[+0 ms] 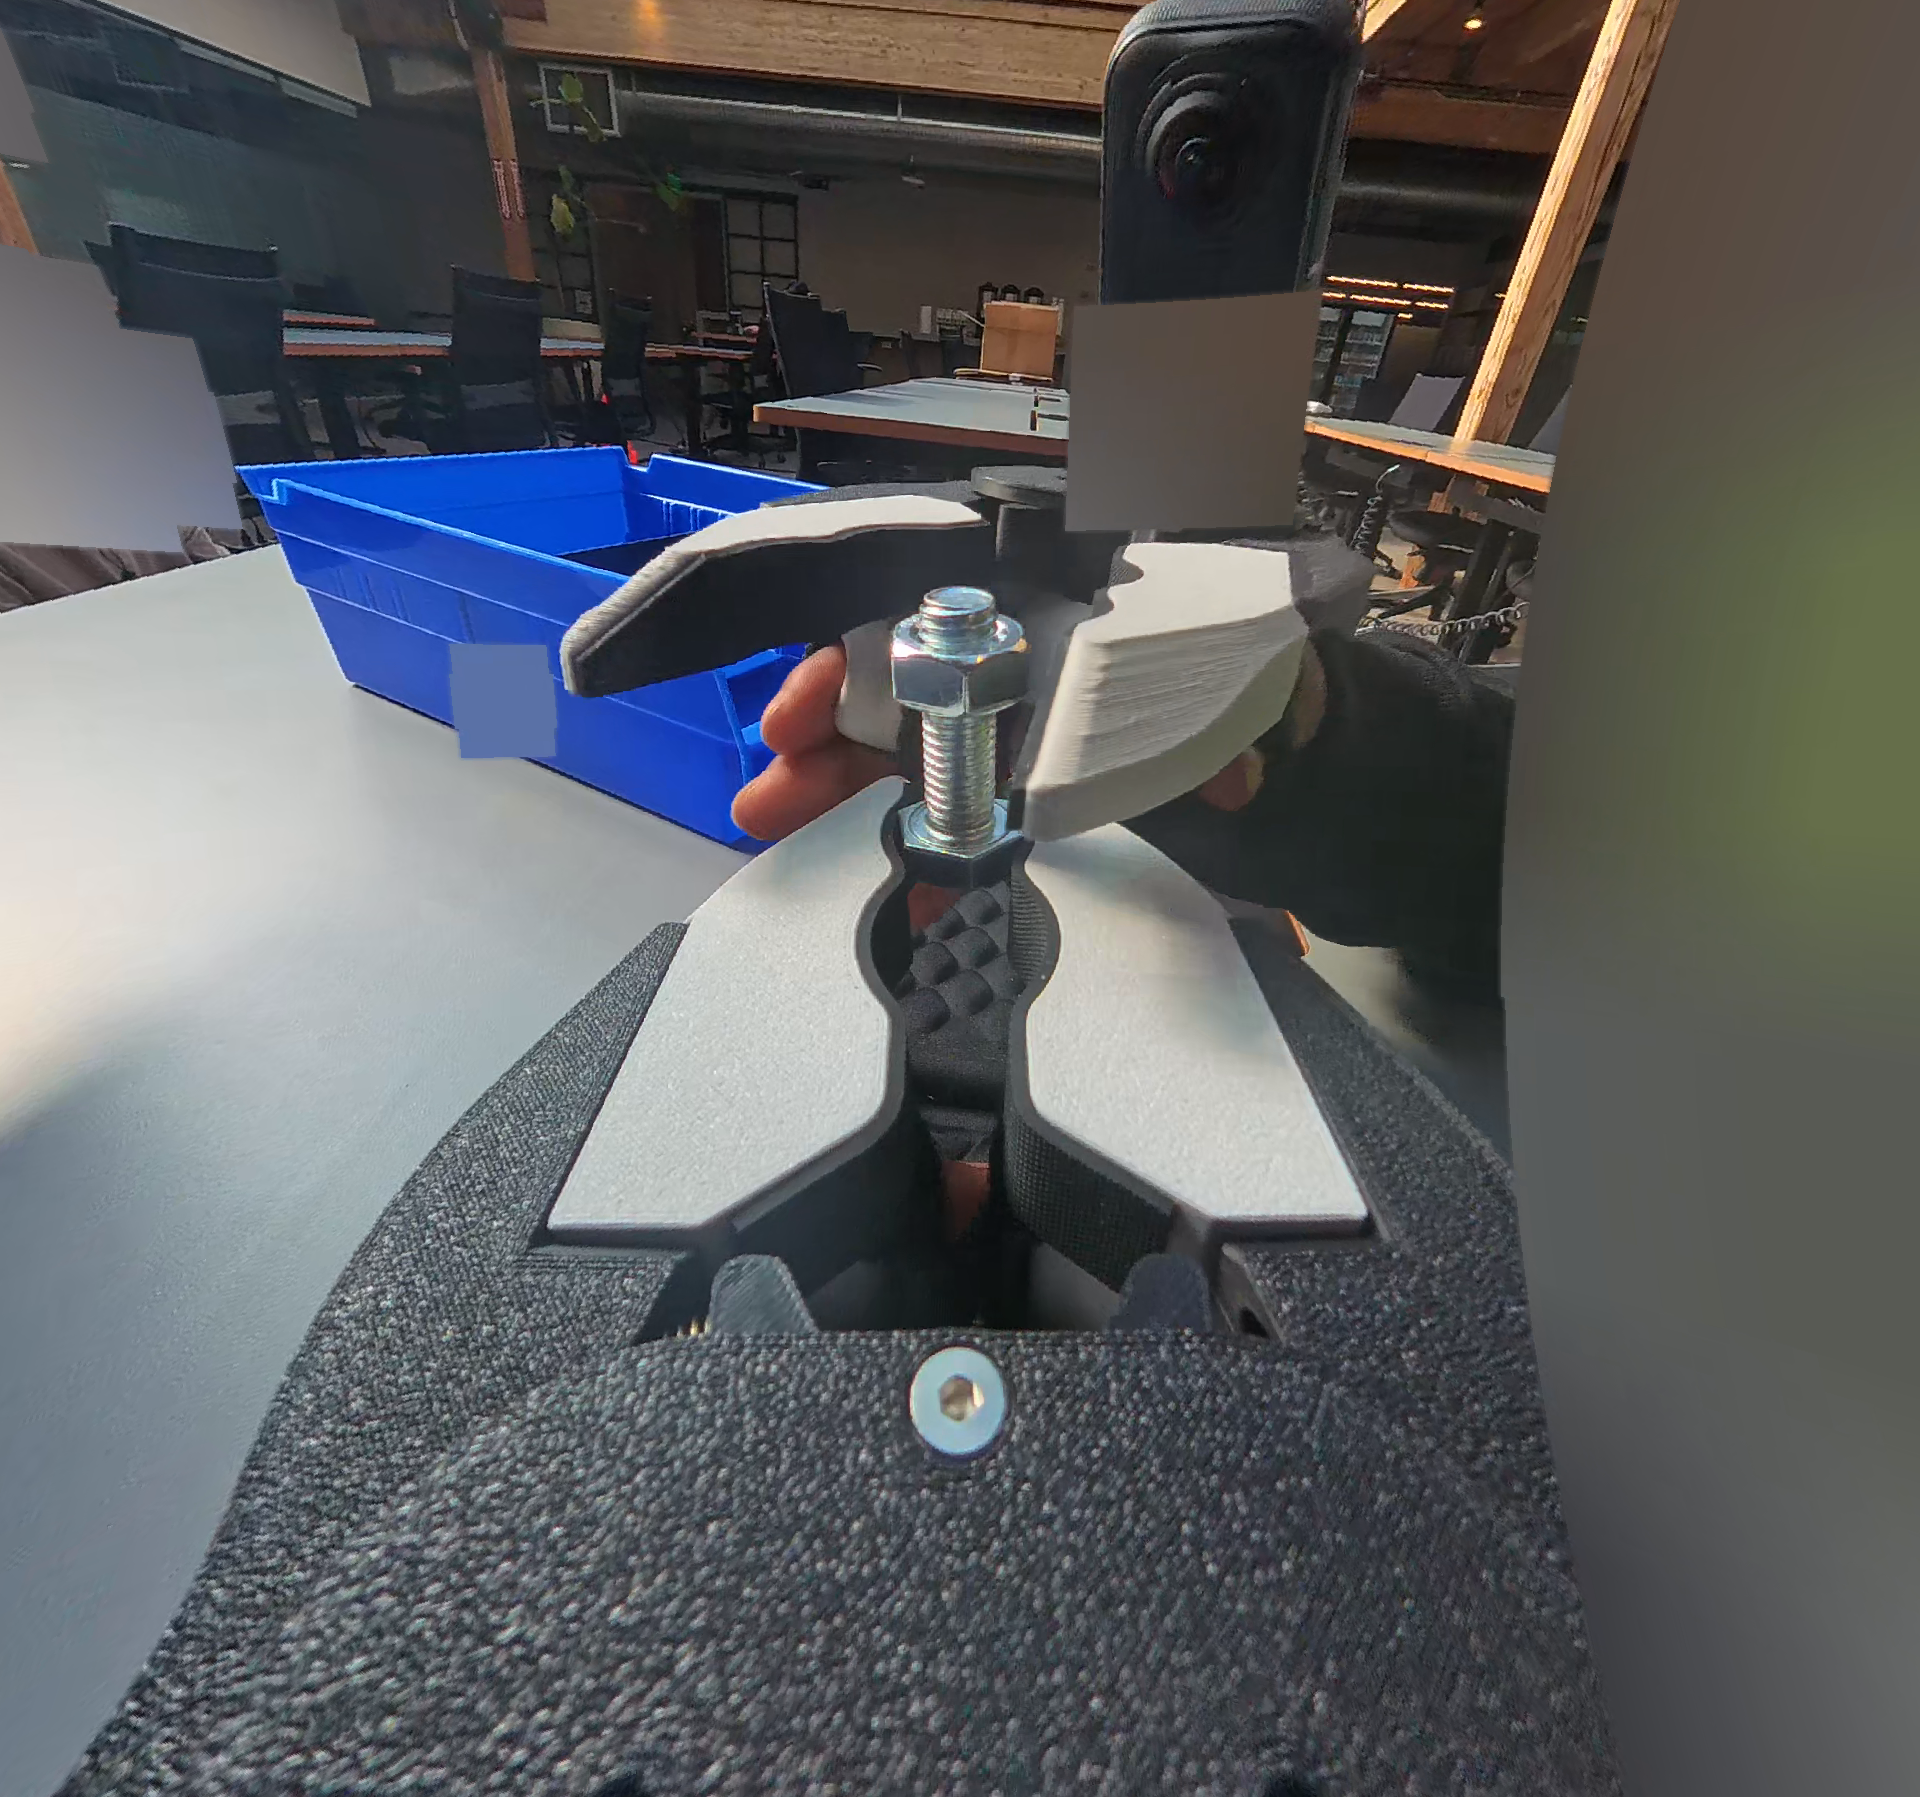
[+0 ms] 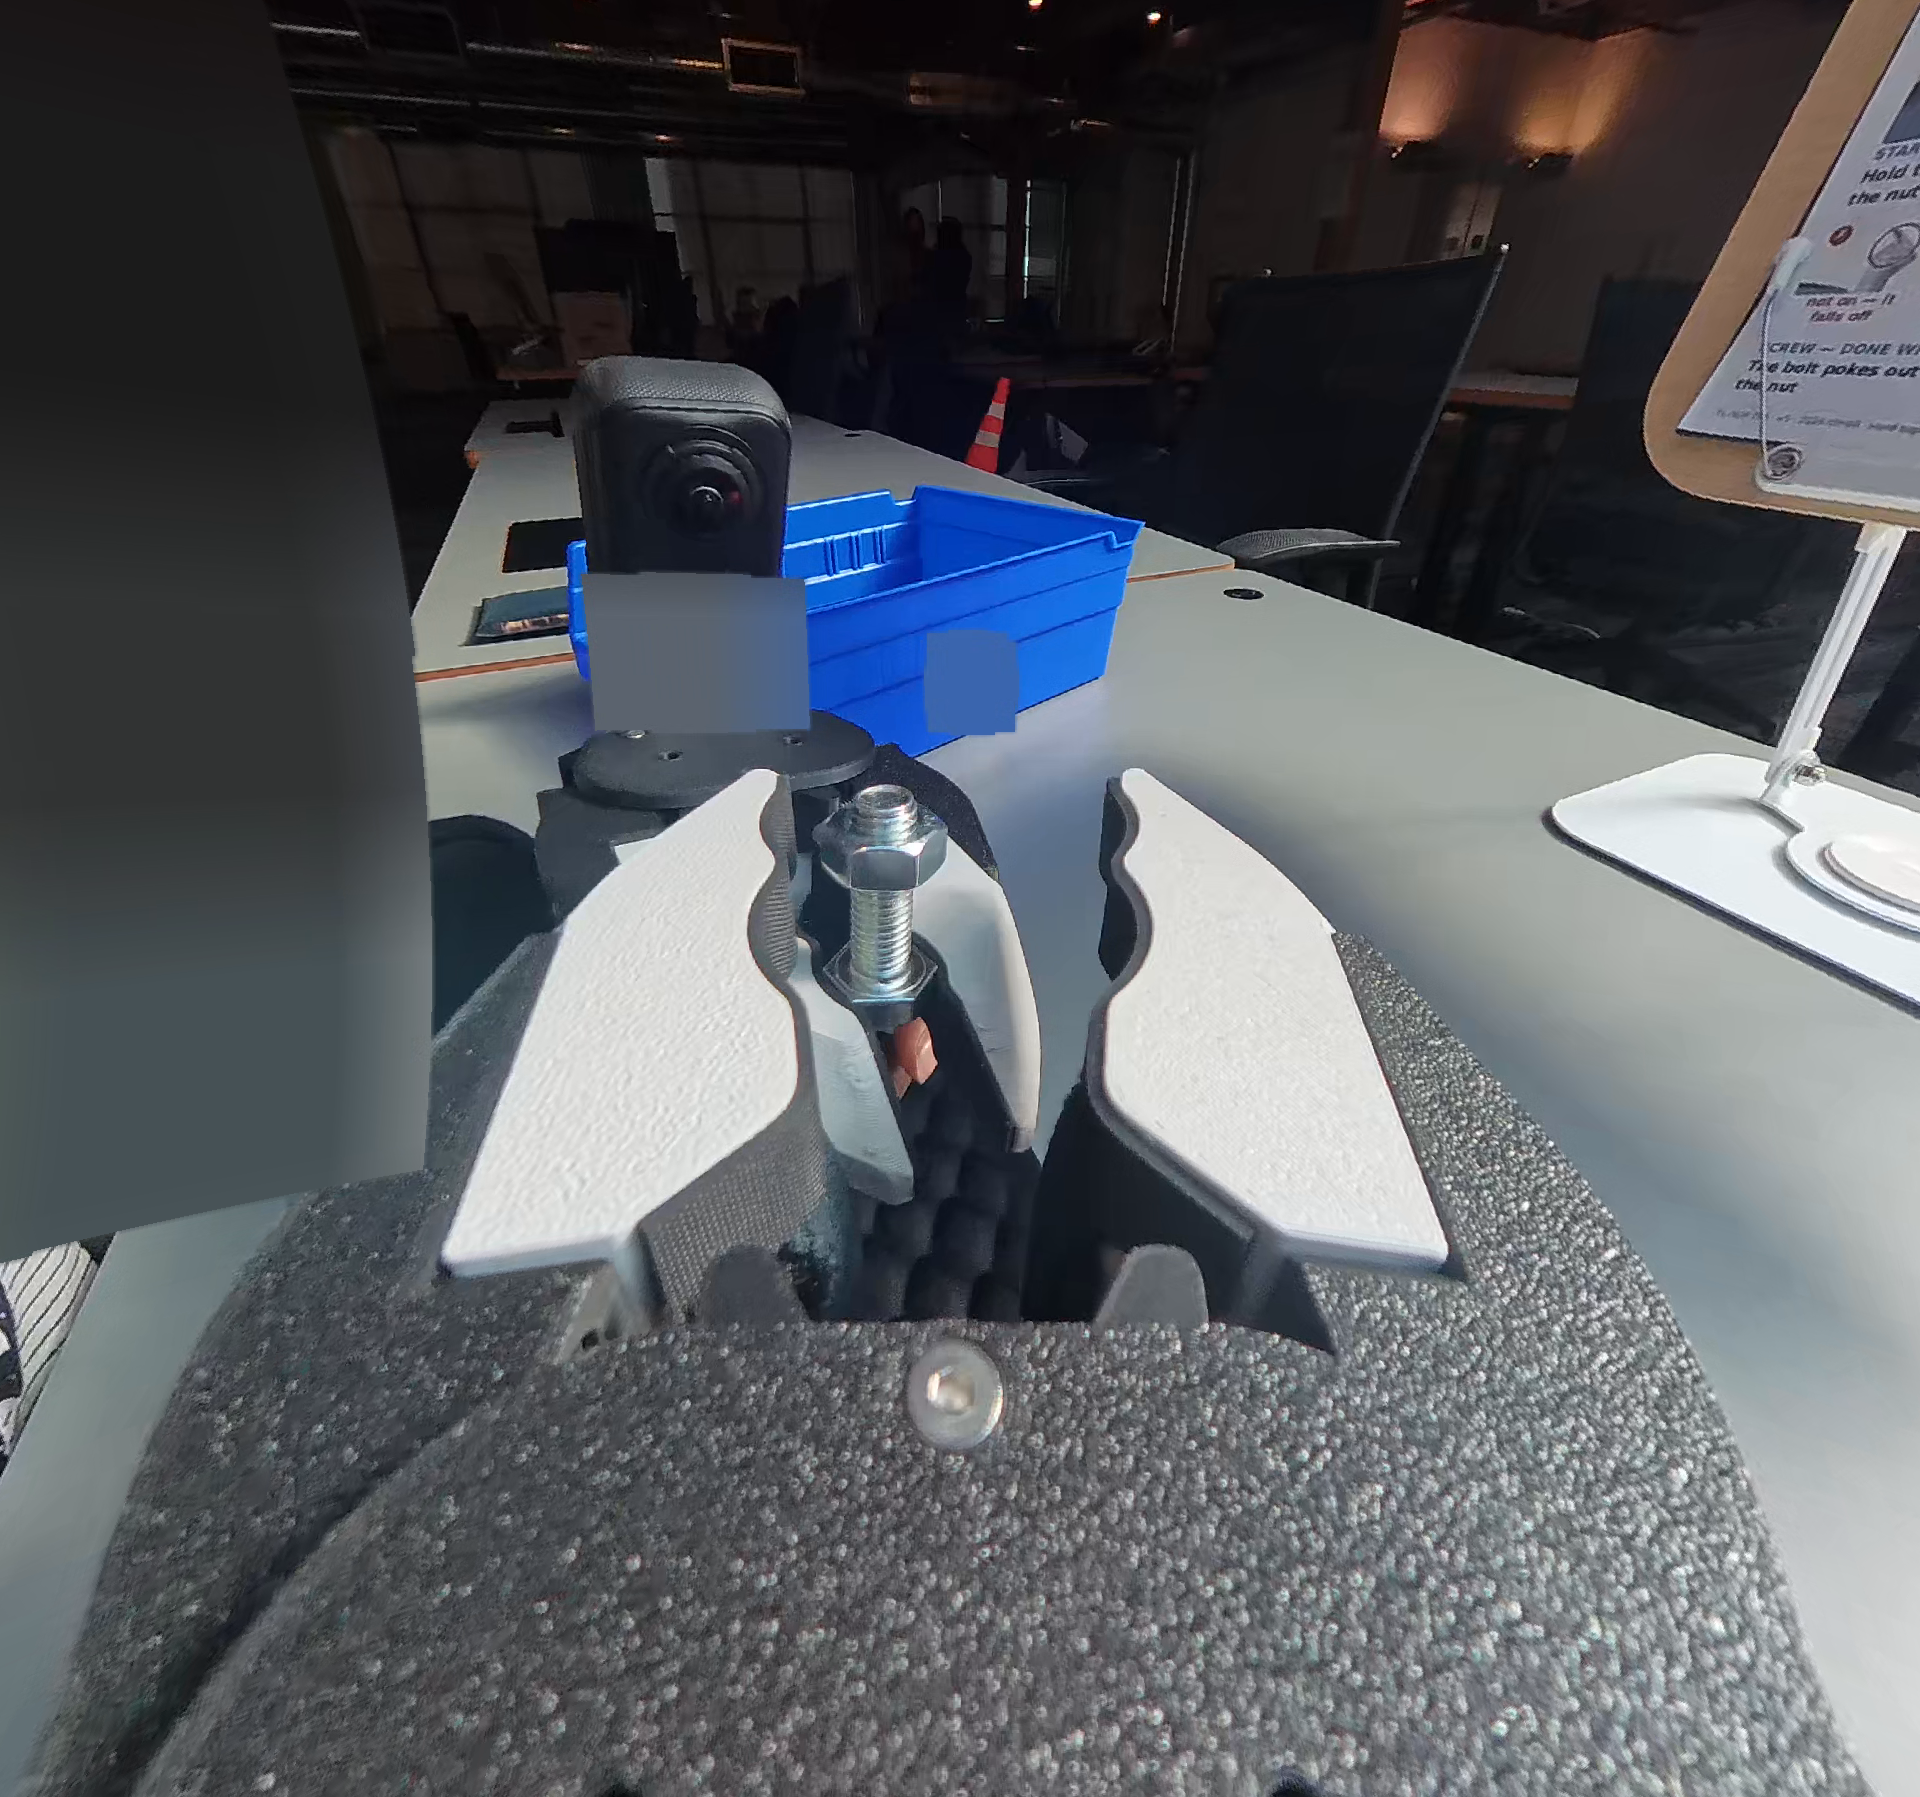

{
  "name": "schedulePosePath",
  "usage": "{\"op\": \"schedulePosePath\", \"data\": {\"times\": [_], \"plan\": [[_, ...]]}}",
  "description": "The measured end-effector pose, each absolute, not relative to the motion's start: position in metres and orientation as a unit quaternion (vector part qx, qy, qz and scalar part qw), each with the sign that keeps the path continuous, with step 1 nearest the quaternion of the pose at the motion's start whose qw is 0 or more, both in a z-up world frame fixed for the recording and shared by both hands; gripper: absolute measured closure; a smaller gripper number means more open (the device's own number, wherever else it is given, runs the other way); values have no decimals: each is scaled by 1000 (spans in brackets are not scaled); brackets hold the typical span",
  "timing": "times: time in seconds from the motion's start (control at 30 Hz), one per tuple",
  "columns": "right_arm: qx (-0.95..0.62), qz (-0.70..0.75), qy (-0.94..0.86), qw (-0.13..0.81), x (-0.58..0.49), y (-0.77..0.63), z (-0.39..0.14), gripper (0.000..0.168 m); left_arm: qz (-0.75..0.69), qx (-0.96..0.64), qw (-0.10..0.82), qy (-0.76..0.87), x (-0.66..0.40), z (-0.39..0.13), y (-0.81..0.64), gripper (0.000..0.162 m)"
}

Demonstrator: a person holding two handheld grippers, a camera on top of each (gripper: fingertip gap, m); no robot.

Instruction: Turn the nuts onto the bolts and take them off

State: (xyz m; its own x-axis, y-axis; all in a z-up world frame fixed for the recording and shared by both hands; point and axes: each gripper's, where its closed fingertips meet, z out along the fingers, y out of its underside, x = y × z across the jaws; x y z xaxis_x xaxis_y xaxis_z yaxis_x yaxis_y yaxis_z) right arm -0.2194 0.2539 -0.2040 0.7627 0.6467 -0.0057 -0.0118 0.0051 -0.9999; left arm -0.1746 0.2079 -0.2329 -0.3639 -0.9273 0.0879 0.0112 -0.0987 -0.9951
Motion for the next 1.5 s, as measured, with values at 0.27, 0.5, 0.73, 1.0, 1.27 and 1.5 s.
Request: {"op": "schedulePosePath", "data": {"times": [0.27, 0.5, 0.73, 1.0, 1.27, 1.5], "plan": [[-652, 244, -231, 680, -210, 245, -200, 127, -615, -415, 382, 551, -175, -233, 208, 148], [-654, 230, -238, 680, -199, 227, -198, 144, -614, -416, 382, 551, -175, -233, 208, 148], [-657, 212, -234, 685, -185, 224, -195, 163, -613, -415, 382, 553, -175, -233, 208, 148], [-658, 237, -249, 670, -211, 238, -201, 110, -612, -415, 383, 553, -175, -233, 208, 148], [-659, 243, -242, 669, -222, 256, -202, 112, -614, -416, 383, 550, -175, -233, 209, 148], [-663, 231, -244, 669, -210, 246, -205, 126, -613, -416, 382, 552, -175, -233, 208, 148]]}}
